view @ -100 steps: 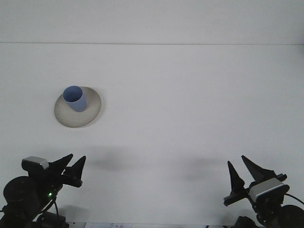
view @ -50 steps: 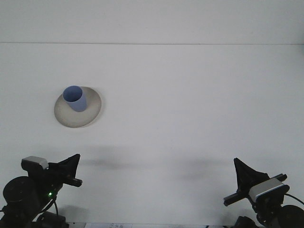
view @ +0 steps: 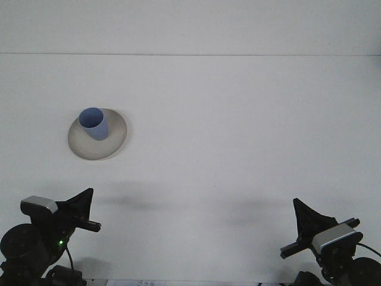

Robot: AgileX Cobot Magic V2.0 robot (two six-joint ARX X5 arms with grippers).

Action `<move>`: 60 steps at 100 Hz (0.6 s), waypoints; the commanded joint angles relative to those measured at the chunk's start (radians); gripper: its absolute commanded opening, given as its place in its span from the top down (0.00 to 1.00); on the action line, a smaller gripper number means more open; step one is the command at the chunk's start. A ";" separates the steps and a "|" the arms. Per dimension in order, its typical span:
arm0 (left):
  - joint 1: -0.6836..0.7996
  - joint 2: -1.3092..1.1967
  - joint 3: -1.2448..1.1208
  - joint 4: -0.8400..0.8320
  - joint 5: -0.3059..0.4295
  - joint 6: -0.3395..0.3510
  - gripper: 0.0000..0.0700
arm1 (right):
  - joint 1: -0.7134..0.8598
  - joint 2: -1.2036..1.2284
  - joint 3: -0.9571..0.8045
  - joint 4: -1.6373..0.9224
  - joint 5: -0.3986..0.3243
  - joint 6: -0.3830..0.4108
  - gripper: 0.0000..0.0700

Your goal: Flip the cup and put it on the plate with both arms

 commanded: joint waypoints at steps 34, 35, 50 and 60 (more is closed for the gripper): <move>0.163 -0.271 -0.481 0.400 -0.216 0.348 0.98 | 0.010 0.003 0.008 0.011 0.003 -0.003 0.99; 0.164 -0.274 -0.489 0.404 -0.219 0.348 0.98 | 0.010 0.003 0.008 0.011 0.003 -0.003 0.99; 0.172 -0.291 -0.594 0.482 -0.227 0.348 0.98 | 0.009 0.003 0.008 0.011 0.003 -0.003 0.99; 0.172 -0.291 -0.652 0.551 -0.227 0.332 0.98 | 0.009 0.003 0.008 0.011 0.003 -0.003 0.99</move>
